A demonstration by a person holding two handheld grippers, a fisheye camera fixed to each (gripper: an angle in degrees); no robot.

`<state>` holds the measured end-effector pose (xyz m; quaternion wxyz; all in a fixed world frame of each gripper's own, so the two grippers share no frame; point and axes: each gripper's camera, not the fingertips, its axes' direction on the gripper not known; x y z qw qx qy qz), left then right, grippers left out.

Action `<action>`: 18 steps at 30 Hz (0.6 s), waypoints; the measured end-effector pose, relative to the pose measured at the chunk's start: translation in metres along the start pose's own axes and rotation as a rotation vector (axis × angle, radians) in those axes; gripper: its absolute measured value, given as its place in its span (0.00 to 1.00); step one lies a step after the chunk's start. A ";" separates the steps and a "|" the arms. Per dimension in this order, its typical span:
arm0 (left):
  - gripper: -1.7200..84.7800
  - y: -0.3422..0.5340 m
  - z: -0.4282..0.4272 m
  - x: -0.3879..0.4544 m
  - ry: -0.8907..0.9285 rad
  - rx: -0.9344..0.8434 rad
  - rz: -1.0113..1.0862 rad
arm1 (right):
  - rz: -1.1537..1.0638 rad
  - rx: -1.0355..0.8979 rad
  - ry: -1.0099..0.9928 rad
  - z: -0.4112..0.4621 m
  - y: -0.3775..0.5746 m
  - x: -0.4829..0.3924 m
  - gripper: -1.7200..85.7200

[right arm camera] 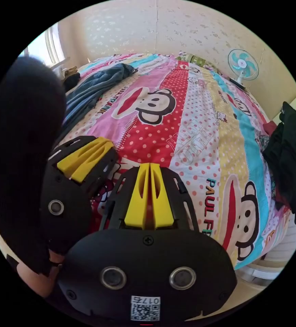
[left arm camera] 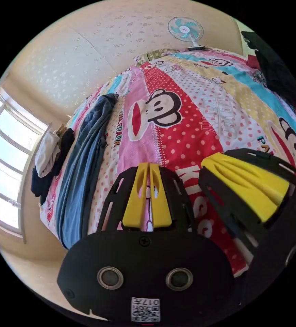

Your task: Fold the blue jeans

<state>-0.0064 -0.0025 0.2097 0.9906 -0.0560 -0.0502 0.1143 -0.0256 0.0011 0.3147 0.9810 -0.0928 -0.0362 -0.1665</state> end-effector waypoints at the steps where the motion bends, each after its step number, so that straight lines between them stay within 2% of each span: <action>1: 0.01 0.000 0.003 -0.010 0.051 -0.001 -0.017 | 0.007 0.012 -0.009 0.001 -0.001 0.002 0.02; 6: 0.01 -0.002 0.054 -0.098 0.495 -0.041 -0.155 | 0.057 0.045 -0.122 0.015 -0.008 0.024 0.03; 9: 0.01 -0.003 0.082 -0.130 0.645 -0.065 -0.210 | 0.066 0.026 -0.148 0.024 -0.018 0.031 0.03; 13: 0.02 -0.003 0.093 -0.149 0.680 -0.053 -0.210 | 0.131 0.015 -0.282 0.032 -0.030 0.057 0.04; 15: 0.08 -0.005 0.094 -0.161 0.753 -0.030 -0.156 | 0.139 0.003 -0.313 0.031 -0.041 0.060 0.05; 17: 0.13 -0.006 0.083 -0.178 0.742 -0.025 -0.127 | 0.158 -0.034 -0.375 0.024 -0.061 0.054 0.11; 18: 0.15 -0.006 0.068 -0.198 0.671 0.004 -0.115 | 0.161 -0.041 -0.377 0.012 -0.078 0.045 0.17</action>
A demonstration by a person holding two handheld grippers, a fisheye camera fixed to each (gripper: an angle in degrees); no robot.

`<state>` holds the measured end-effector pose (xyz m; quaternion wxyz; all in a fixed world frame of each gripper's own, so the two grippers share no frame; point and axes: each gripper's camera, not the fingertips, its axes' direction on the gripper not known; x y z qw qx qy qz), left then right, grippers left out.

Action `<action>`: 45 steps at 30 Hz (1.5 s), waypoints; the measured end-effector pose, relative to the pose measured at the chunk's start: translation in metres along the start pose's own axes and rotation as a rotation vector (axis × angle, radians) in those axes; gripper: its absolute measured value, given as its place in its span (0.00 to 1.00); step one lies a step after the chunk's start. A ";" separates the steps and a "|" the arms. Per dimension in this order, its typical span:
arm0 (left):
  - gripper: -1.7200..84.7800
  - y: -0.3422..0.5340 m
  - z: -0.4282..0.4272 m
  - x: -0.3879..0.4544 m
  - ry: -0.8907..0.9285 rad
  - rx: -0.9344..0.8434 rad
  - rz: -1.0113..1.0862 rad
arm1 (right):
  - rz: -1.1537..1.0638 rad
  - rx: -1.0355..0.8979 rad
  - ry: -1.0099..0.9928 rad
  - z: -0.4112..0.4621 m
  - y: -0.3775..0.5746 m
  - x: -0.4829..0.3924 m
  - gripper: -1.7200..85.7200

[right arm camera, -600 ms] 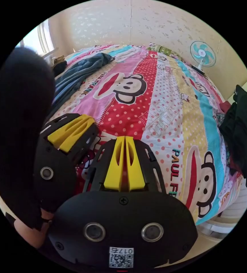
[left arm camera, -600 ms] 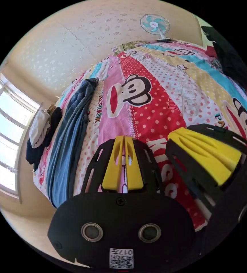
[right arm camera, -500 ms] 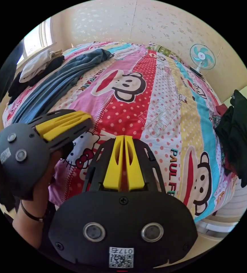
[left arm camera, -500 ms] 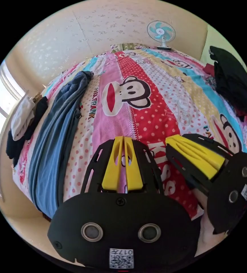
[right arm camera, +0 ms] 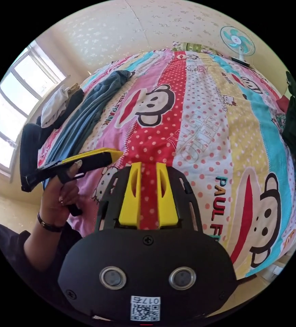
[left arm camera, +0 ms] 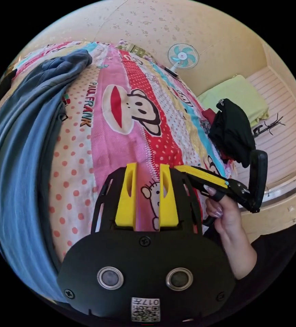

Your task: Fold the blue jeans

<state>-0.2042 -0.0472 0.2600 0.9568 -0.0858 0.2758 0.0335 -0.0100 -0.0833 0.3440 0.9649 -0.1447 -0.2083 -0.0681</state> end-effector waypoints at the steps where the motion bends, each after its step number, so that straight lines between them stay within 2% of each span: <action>1: 0.16 0.000 -0.015 -0.004 -0.039 0.022 0.009 | -0.035 0.008 0.017 -0.011 -0.016 -0.023 0.20; 4: 0.16 -0.002 -0.098 -0.044 -0.192 0.141 -0.011 | -0.095 0.054 -0.015 -0.034 -0.066 -0.089 0.22; 8: 0.15 -0.007 -0.178 -0.147 -0.166 0.165 -0.062 | -0.145 0.051 -0.130 -0.008 -0.140 -0.167 0.22; 10: 0.14 -0.004 -0.183 -0.191 -0.208 0.132 -0.086 | -0.139 0.001 -0.156 0.044 -0.186 -0.208 0.21; 11: 0.13 -0.002 -0.172 -0.219 -0.236 0.057 -0.107 | -0.137 -0.011 -0.133 0.059 -0.196 -0.218 0.21; 13: 0.12 0.003 -0.137 -0.255 -0.166 -0.121 -0.128 | -0.090 -0.107 -0.043 0.121 -0.224 -0.238 0.21; 14: 0.09 0.008 -0.112 -0.269 -0.078 -0.229 -0.109 | -0.072 -0.142 -0.045 0.136 -0.229 -0.239 0.21; 16: 0.04 0.018 -0.114 -0.276 -0.070 -0.138 -0.138 | 0.003 -0.268 -0.087 0.182 -0.238 -0.234 0.20; 18: 0.02 0.021 -0.121 -0.274 -0.049 -0.094 -0.180 | -0.010 -0.260 -0.068 0.183 -0.239 -0.230 0.18; 20: 0.02 0.022 -0.140 -0.254 0.001 -0.008 -0.110 | -0.052 -0.259 -0.033 0.170 -0.240 -0.225 0.14; 22: 0.01 0.023 -0.161 -0.231 -0.008 0.040 -0.054 | -0.059 -0.194 -0.122 0.131 -0.236 -0.206 0.06; 25: 0.01 0.023 -0.198 -0.216 -0.014 0.079 -0.022 | -0.008 -0.035 -0.240 0.054 -0.234 -0.161 0.04; 28: 0.02 0.022 -0.246 -0.231 0.047 0.230 0.031 | -0.027 0.038 -0.143 -0.006 -0.240 -0.123 0.03; 30: 0.05 0.012 -0.255 -0.262 -0.064 0.200 -0.037 | -0.058 0.080 -0.098 -0.023 -0.243 -0.106 0.03; 32: 0.09 0.002 -0.240 -0.292 -0.067 0.123 -0.084 | -0.122 0.021 -0.146 -0.013 -0.249 -0.095 0.04; 34: 0.12 -0.012 -0.216 -0.318 0.019 0.046 -0.133 | -0.113 -0.131 -0.211 0.015 -0.256 -0.080 0.05; 36: 0.12 -0.035 -0.196 -0.333 0.060 0.034 -0.133 | -0.112 -0.104 -0.146 0.012 -0.260 -0.076 0.07; 39: 0.13 -0.078 -0.184 -0.332 -0.016 0.075 -0.040 | -0.114 0.030 -0.070 0.000 -0.285 -0.081 0.12; 42: 0.13 -0.119 -0.149 -0.338 -0.113 0.042 -0.010 | -0.170 -0.026 -0.206 0.045 -0.330 -0.105 0.16; 44: 0.13 -0.139 -0.133 -0.344 -0.146 0.040 -0.060 | -0.188 -0.079 -0.199 0.093 -0.354 -0.124 0.17; 45: 0.13 -0.150 -0.131 -0.344 -0.155 0.087 -0.071 | -0.212 -0.128 -0.120 0.130 -0.365 -0.139 0.18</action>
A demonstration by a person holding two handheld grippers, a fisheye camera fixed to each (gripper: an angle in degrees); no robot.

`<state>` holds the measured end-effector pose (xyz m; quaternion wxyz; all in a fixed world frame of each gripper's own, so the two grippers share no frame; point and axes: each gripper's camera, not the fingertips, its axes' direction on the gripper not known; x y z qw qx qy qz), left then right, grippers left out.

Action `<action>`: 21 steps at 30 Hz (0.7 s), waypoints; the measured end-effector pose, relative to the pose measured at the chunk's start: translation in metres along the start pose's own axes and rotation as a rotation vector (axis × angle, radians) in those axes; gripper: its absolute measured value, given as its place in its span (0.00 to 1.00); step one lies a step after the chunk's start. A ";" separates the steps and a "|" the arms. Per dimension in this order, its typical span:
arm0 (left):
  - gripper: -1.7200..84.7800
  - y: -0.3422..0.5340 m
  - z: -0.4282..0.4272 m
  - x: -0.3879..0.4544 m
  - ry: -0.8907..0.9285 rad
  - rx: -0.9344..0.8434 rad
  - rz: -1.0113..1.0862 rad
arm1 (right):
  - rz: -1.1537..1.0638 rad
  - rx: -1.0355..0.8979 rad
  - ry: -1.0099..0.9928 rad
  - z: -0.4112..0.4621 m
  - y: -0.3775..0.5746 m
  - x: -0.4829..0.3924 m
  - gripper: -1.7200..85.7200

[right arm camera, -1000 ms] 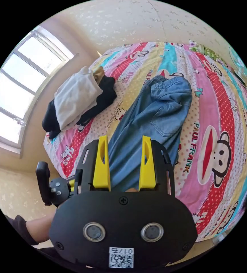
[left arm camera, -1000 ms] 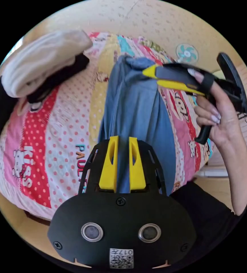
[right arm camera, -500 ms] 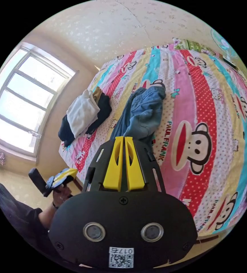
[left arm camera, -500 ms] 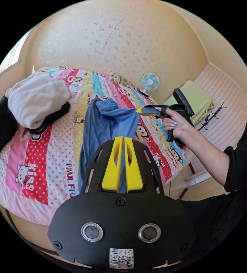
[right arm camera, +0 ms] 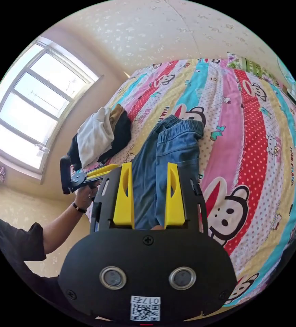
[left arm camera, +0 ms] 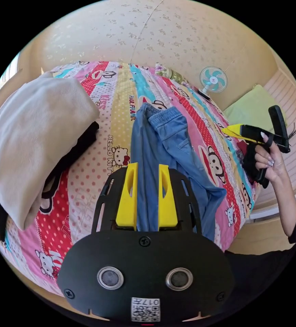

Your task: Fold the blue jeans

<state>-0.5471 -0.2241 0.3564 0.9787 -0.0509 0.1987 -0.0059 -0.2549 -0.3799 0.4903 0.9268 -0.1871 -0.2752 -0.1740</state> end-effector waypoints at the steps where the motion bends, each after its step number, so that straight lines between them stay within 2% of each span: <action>1: 0.13 -0.005 0.000 0.001 -0.005 0.028 -0.004 | -0.012 -0.077 0.095 0.038 -0.014 -0.003 0.19; 3: 0.13 -0.024 0.009 0.004 -0.046 0.073 -0.006 | 0.017 -0.206 0.242 0.089 -0.021 0.004 0.19; 5: 0.14 -0.040 0.024 0.005 -0.078 0.036 0.004 | 0.009 -0.161 0.251 0.095 -0.011 0.015 0.18; 7: 0.14 -0.056 0.046 0.003 -0.084 -0.010 0.026 | 0.053 -0.045 0.176 0.061 0.013 0.039 0.13; 10: 0.08 -0.073 0.093 -0.007 0.074 -0.114 0.030 | 0.168 0.235 0.022 -0.020 0.068 0.089 0.07; 11: 0.04 -0.071 0.117 -0.014 0.170 -0.190 -0.023 | 0.183 0.276 0.006 -0.036 0.078 0.099 0.07; 12: 0.02 -0.064 0.126 -0.021 0.286 -0.175 -0.108 | 0.178 0.347 -0.024 -0.069 0.096 0.118 0.06; 14: 0.01 -0.056 0.117 -0.025 0.286 -0.105 -0.220 | 0.173 0.398 -0.052 -0.110 0.114 0.146 0.06; 16: 0.01 -0.053 0.097 -0.015 0.210 -0.049 -0.220 | 0.163 0.406 0.052 -0.151 0.119 0.174 0.05; 18: 0.01 -0.058 0.043 0.005 0.068 0.125 -0.170 | 0.072 0.423 0.034 -0.178 0.109 0.179 0.05; 21: 0.01 -0.090 -0.051 0.020 0.067 0.410 -0.097 | 0.014 0.437 0.019 -0.206 0.077 0.175 0.04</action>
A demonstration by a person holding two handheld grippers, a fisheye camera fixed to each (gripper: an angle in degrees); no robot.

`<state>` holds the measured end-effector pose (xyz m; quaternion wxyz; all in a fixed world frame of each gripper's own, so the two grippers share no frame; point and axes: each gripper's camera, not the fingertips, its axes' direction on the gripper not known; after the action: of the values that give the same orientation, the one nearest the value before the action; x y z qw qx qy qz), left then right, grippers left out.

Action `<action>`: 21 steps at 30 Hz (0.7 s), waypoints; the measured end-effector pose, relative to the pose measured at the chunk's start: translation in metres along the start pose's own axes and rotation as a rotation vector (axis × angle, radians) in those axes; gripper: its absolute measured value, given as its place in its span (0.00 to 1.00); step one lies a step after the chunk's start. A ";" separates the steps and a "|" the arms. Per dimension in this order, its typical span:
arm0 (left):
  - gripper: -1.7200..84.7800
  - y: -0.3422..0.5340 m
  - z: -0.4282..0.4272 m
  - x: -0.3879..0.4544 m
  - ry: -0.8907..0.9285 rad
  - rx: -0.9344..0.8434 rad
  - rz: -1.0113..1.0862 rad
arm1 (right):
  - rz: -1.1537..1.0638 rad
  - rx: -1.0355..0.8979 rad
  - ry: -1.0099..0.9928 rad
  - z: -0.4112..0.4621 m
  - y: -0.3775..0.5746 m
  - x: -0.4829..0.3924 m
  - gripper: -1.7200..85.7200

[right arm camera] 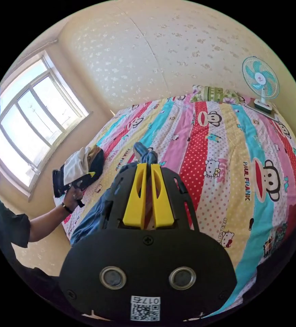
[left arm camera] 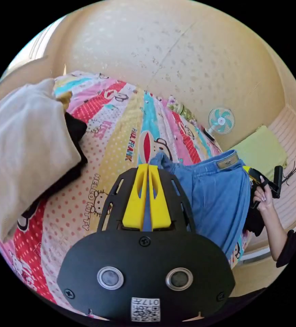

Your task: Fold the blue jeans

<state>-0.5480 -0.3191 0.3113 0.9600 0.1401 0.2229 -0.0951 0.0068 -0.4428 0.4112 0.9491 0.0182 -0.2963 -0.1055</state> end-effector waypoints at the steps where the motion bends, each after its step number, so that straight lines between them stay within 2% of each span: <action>1: 0.01 -0.014 -0.007 0.005 0.005 0.014 0.034 | -0.028 0.013 0.028 0.003 -0.010 -0.003 0.04; 2: 0.01 -0.037 -0.008 0.013 0.018 -0.031 0.096 | -0.041 0.012 0.036 0.007 -0.013 -0.004 0.04; 5: 0.01 -0.057 0.050 0.017 0.119 -0.328 0.152 | 0.021 -0.058 0.009 0.024 -0.016 0.004 0.04; 7: 0.02 -0.040 0.097 0.019 0.234 -0.476 0.132 | 0.106 -0.032 0.024 0.021 0.007 0.012 0.04; 9: 0.16 -0.004 0.155 0.030 0.236 -0.614 0.093 | 0.166 0.006 0.018 0.011 0.033 0.022 0.05; 13: 0.18 0.060 0.229 0.057 0.264 -0.784 0.091 | 0.292 0.076 0.076 -0.023 0.100 0.051 0.05; 15: 0.10 0.092 0.219 0.060 0.205 -0.609 0.051 | 0.353 0.096 0.103 -0.041 0.126 0.065 0.05; 17: 0.07 0.099 0.197 0.047 0.261 -0.553 -0.138 | 0.429 0.163 0.022 -0.064 0.146 0.075 0.04; 18: 0.07 0.095 0.166 0.043 0.291 -0.445 -0.225 | 0.471 0.224 -0.046 -0.080 0.150 0.077 0.04; 20: 0.07 0.071 0.098 0.050 0.315 -0.240 -0.266 | 0.482 0.299 -0.095 -0.102 0.141 0.070 0.04; 21: 0.07 0.043 0.052 0.066 0.317 -0.125 -0.196 | 0.433 0.358 -0.124 -0.113 0.125 0.061 0.04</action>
<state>-0.4586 -0.3029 0.3354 0.9059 0.0710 0.3894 -0.1506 0.1433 -0.3366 0.3646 0.9114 0.1151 -0.3645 0.1527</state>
